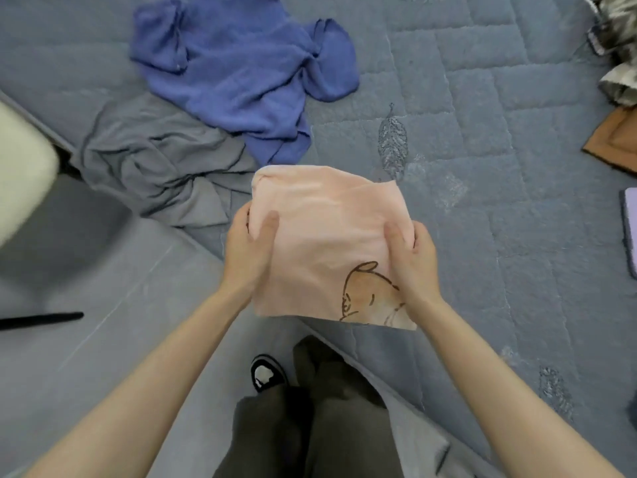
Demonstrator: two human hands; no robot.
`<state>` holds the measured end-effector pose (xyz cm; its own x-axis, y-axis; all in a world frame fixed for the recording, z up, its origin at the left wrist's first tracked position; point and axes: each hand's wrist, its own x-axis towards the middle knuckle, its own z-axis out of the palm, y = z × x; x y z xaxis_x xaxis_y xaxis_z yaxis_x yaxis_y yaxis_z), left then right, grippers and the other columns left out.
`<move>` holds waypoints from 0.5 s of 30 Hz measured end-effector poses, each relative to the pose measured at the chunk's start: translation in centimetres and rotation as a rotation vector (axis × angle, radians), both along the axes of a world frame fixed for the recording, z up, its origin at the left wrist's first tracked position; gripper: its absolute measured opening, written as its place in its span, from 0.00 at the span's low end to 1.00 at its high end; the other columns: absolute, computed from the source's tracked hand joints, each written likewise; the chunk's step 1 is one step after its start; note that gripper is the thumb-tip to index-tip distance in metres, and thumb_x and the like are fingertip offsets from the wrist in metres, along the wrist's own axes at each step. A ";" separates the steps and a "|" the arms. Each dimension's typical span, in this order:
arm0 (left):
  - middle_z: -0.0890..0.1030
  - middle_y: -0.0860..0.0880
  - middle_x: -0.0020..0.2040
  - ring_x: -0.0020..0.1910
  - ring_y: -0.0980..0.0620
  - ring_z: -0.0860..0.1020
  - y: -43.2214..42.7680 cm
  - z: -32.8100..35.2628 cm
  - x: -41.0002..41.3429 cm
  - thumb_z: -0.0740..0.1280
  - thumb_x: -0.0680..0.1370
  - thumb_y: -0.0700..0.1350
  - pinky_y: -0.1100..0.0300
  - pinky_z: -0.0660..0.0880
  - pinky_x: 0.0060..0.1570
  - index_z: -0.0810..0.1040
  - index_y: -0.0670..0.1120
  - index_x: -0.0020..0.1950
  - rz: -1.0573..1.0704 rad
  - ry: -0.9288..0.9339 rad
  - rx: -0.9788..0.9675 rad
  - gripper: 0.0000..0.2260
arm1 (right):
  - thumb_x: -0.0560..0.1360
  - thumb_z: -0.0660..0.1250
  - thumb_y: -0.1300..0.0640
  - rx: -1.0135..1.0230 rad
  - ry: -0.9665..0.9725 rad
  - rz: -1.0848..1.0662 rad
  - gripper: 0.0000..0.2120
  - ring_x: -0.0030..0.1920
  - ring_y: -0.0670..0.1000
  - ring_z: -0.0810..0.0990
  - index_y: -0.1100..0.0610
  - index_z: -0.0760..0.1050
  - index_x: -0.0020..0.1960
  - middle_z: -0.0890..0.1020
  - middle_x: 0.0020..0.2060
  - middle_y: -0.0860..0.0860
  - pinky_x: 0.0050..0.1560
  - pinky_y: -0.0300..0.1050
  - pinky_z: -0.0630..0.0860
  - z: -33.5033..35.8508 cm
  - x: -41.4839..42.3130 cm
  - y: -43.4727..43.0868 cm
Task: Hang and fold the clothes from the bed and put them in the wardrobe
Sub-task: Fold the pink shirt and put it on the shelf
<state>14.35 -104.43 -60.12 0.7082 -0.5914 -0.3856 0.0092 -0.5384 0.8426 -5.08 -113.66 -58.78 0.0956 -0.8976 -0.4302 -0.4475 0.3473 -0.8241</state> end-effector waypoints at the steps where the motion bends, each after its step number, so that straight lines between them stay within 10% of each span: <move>1: 0.73 0.56 0.58 0.57 0.57 0.72 1.9 0.5 1.2 0.65 0.79 0.51 0.70 0.68 0.48 0.68 0.47 0.70 0.049 0.006 0.001 0.21 | 0.79 0.63 0.48 0.007 -0.018 0.044 0.06 0.40 0.36 0.74 0.49 0.70 0.48 0.75 0.42 0.41 0.40 0.34 0.70 0.5 1.4 1.1; 9: 0.67 0.59 0.64 0.62 0.59 0.66 18.6 5.0 7.8 0.65 0.79 0.50 0.62 0.64 0.60 0.64 0.51 0.72 0.383 -0.053 0.004 0.23 | 0.80 0.63 0.53 -0.096 -0.116 0.479 0.19 0.22 0.38 0.65 0.48 0.60 0.67 0.63 0.27 0.46 0.26 0.28 0.63 4.0 12.3 10.1; 15: 0.69 0.59 0.66 0.62 0.61 0.68 29.9 9.6 7.5 0.65 0.79 0.49 0.64 0.65 0.58 0.63 0.52 0.73 0.708 -0.110 -0.016 0.23 | 0.79 0.62 0.47 0.149 -0.061 0.831 0.27 0.45 0.48 0.79 0.50 0.57 0.75 0.79 0.44 0.51 0.54 0.47 0.75 6.3 19.3 16.8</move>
